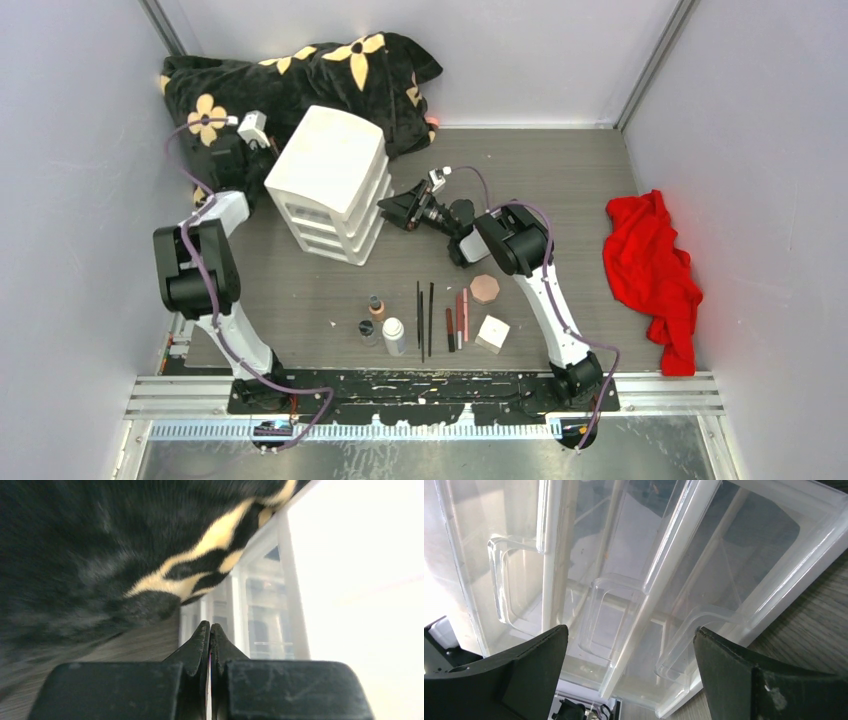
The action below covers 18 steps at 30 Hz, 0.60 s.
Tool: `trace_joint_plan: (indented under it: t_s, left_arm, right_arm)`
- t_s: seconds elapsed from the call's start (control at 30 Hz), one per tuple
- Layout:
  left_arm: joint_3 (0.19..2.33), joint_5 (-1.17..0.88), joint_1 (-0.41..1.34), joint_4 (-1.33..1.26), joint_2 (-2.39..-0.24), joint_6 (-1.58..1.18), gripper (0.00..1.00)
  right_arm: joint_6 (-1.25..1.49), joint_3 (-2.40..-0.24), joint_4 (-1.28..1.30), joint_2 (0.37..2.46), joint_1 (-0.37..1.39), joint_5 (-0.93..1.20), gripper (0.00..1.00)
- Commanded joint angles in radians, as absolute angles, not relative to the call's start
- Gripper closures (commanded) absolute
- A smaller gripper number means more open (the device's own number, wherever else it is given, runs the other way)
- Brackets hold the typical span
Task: Organize the makeup
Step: Open the drawer in the storage box.
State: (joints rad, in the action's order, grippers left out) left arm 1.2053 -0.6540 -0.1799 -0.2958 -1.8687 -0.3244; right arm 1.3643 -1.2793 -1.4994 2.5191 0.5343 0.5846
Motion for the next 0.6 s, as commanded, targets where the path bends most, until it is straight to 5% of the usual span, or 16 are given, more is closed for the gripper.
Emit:
trace_joint_plan:
  t_s: [0.0,0.57]
  left_arm:
    - [1.24,-0.551,-0.199,-0.248,-1.701,-0.318,1.0]
    - [1.362,-0.68,-0.159,-0.214,-1.382,-0.444,1.0]
  right_arm:
    - [1.382,-1.33,-1.623,2.523,0.526,0.609,0.0]
    - [1.416,-1.351,-1.652,2.541,0.526,0.608,0.0]
